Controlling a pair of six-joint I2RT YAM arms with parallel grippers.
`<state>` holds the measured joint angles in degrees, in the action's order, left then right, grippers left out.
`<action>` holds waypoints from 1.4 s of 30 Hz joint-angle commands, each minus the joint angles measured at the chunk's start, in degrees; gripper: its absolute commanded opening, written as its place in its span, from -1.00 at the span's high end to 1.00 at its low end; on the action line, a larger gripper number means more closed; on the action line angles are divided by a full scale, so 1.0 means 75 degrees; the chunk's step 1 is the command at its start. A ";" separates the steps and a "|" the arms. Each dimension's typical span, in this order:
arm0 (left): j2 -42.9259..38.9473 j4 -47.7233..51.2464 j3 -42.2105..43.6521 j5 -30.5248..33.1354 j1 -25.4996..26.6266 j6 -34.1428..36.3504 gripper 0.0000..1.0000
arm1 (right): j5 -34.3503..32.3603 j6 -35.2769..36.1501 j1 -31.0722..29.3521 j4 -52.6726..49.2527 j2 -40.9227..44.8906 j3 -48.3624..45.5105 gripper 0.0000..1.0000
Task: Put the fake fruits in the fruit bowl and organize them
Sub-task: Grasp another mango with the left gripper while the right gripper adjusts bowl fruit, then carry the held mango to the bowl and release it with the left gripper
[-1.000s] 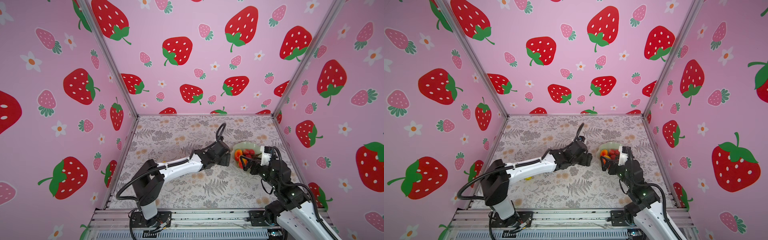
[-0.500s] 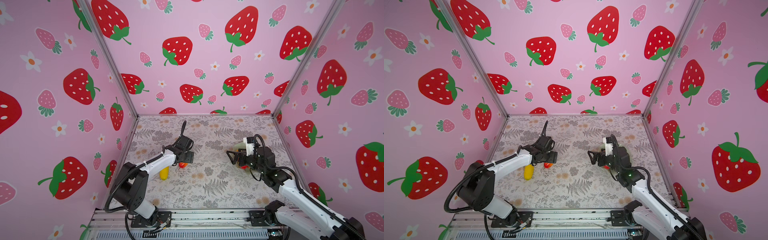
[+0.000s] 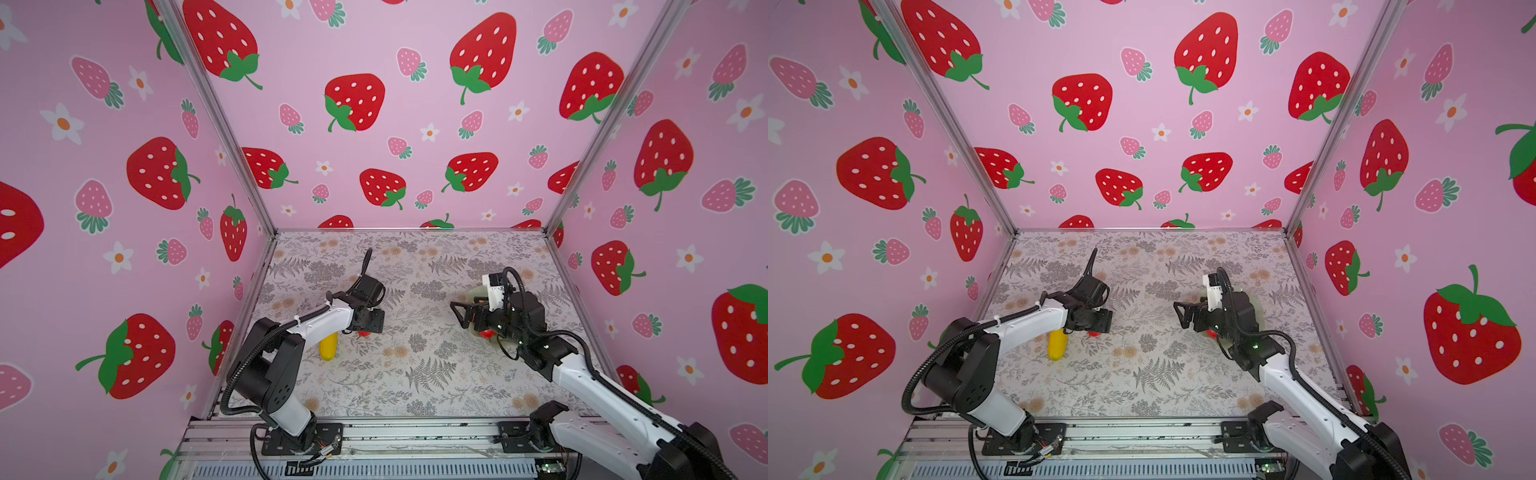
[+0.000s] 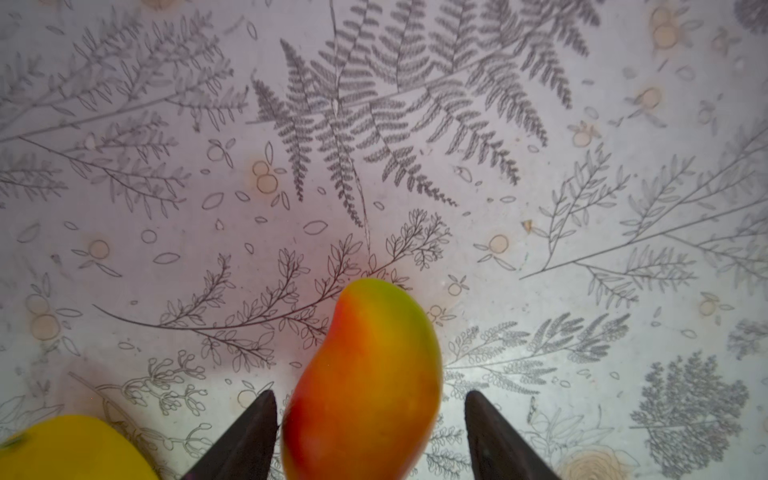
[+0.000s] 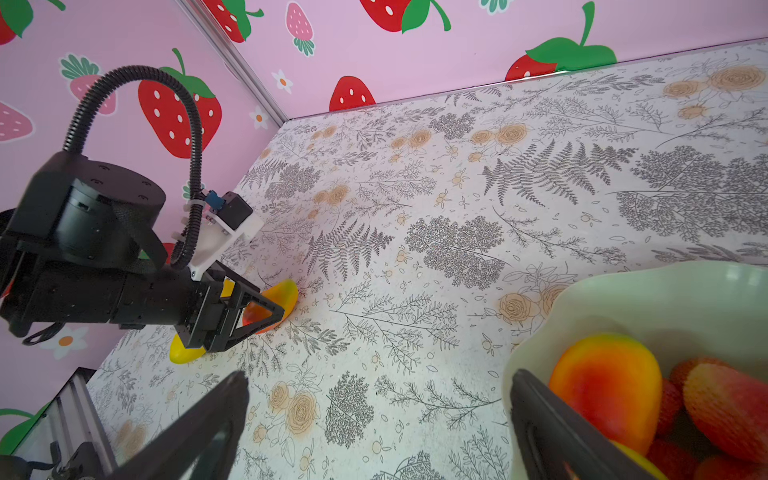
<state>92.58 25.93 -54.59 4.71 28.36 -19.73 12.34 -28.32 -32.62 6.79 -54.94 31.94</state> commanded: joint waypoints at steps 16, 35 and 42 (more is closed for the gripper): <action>0.0047 -0.0200 -0.0073 0.0118 0.0049 -0.0140 -0.25 | -0.0008 0.0334 0.0247 -0.0339 0.0317 0.0288 -0.99; 0.1165 -0.1252 -0.2526 -0.1135 0.1323 0.0536 0.04 | 0.0517 -0.0083 0.2234 -0.1283 0.1515 -0.0398 -0.99; 0.2832 -0.2456 -0.4598 -0.2902 0.1903 0.2484 0.03 | 0.0573 -0.0161 0.2547 -0.1451 0.2174 -0.0570 -0.99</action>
<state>110.59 11.79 -84.88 -9.43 42.63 -8.58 15.18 -28.86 -13.82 -3.44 -40.10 27.66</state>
